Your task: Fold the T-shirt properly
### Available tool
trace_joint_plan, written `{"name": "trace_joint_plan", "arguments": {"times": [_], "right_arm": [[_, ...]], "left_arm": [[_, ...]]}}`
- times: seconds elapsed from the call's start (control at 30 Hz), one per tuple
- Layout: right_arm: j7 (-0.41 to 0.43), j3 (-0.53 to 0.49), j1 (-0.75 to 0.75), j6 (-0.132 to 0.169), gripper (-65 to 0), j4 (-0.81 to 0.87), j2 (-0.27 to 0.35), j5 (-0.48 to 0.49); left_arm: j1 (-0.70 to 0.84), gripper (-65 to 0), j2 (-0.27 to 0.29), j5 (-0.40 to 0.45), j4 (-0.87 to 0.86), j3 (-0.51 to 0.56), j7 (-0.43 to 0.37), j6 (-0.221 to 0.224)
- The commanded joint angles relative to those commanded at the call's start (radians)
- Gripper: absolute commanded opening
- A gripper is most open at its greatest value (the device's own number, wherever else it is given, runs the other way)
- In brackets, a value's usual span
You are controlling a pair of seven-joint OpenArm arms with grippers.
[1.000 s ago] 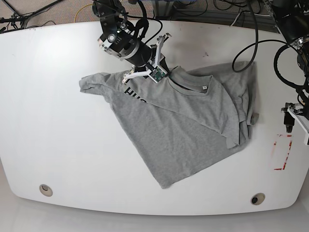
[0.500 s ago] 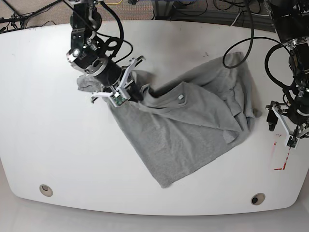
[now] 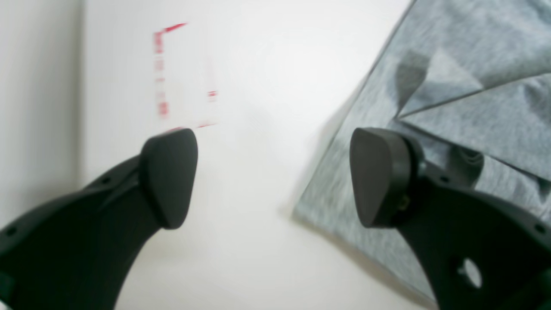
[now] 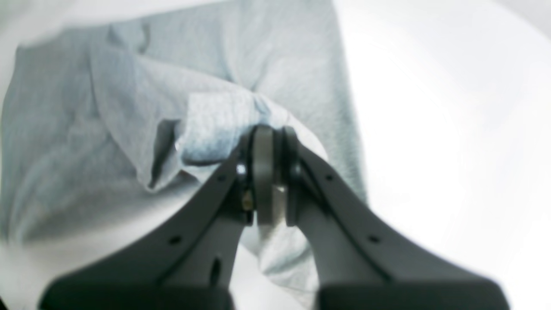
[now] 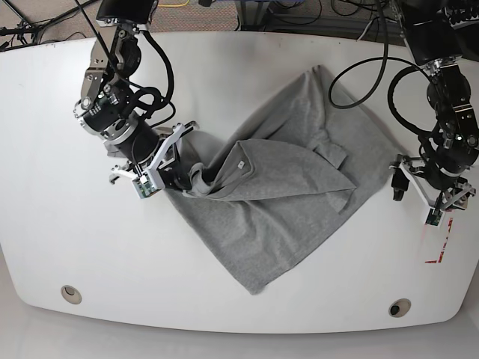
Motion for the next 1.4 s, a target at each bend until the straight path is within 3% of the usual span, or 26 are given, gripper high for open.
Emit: {"name": "trace_joint_plan", "arguments": {"times": [0.17,0.57,0.77,1.0,1.4], "right_arm": [[0.0,0.005,0.02,0.0,-61.8,-0.04,0.003,-0.005],[0.037,0.003,0.074,0.0,-61.8,-0.241,0.074,0.0],[0.051,0.006,0.078,0.0,-61.8,-0.276,0.083,-0.005],[0.051,0.003,0.077,0.0,-61.8,-0.284,0.103,-0.005],[0.051,0.003,0.063,0.0,-61.8,-0.284,0.103,-0.005]], "left_arm": [[0.0,-13.2,0.018,0.0,-0.032,0.0,0.0,0.0],[0.006,-13.2,0.018,0.0,-0.038,0.0,0.0,0.0],[0.035,-13.2,0.023,-0.003,-0.041,0.003,0.0,-0.005],[0.044,-13.1,0.069,-0.003,-0.077,0.029,0.003,-0.006],[0.051,-12.9,0.069,-0.006,-0.207,0.028,-0.003,-0.006]]}}
